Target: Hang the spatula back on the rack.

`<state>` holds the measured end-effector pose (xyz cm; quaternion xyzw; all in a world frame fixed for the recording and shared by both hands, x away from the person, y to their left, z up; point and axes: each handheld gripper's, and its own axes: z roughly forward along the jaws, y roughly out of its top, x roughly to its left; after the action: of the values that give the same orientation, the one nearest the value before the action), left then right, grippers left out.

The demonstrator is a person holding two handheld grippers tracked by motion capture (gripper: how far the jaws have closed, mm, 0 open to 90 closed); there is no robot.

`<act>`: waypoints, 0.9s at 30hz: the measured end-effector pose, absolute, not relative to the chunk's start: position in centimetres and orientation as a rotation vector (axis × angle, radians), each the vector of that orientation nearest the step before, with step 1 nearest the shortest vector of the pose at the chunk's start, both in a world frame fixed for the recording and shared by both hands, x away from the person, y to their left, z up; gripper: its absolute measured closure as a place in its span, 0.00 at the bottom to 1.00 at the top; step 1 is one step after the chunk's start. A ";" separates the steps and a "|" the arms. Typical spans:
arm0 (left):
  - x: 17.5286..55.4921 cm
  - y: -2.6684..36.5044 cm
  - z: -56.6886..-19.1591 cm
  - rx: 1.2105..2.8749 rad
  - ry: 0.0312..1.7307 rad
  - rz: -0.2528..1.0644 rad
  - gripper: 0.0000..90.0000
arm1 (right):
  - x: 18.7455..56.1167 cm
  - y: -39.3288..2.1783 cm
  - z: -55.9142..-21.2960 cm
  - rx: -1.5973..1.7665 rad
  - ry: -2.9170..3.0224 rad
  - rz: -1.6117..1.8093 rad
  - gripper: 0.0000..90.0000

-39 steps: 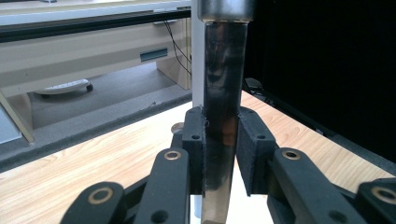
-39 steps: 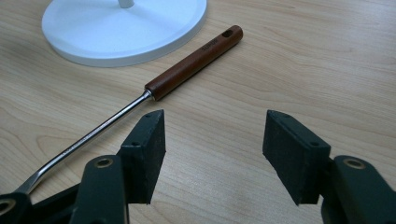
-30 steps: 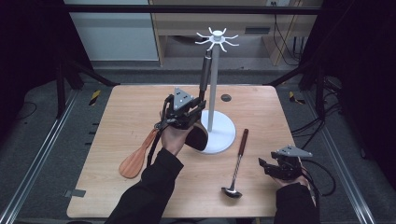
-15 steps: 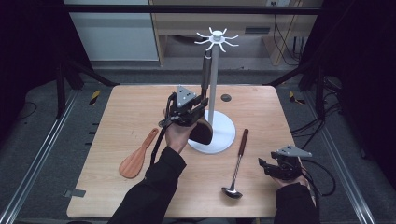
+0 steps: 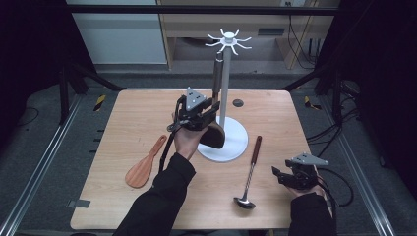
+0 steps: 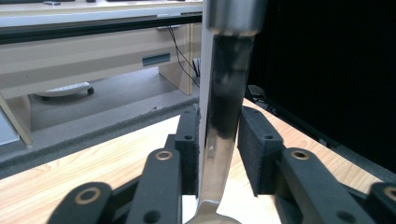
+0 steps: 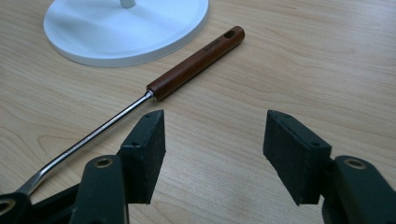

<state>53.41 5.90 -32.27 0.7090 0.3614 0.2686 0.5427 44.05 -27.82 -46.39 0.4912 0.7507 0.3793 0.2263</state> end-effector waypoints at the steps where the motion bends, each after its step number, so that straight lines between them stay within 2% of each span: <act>1: 53.3 6.1 -32.1 1.684 0.855 0.632 0.76 | 44.1 -27.8 -46.4 1.354 2.069 1.046 0.44; 10: 52.0 8.2 -31.8 1.740 0.825 0.637 0.64 | 44.0 -28.1 -46.0 1.336 2.034 1.060 0.48; 17: 50.9 11.2 -32.9 1.783 0.822 0.611 0.58 | 43.7 -27.9 -45.3 1.306 2.013 1.071 0.59; 27: 49.5 16.5 -36.0 1.823 0.905 0.612 0.54 | 43.5 -27.0 -43.9 1.276 1.972 1.140 0.78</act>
<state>49.50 16.50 -36.00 0.7493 0.3720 0.2514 0.4868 43.50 -26.97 -43.87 0.4716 0.7289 0.4213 0.2623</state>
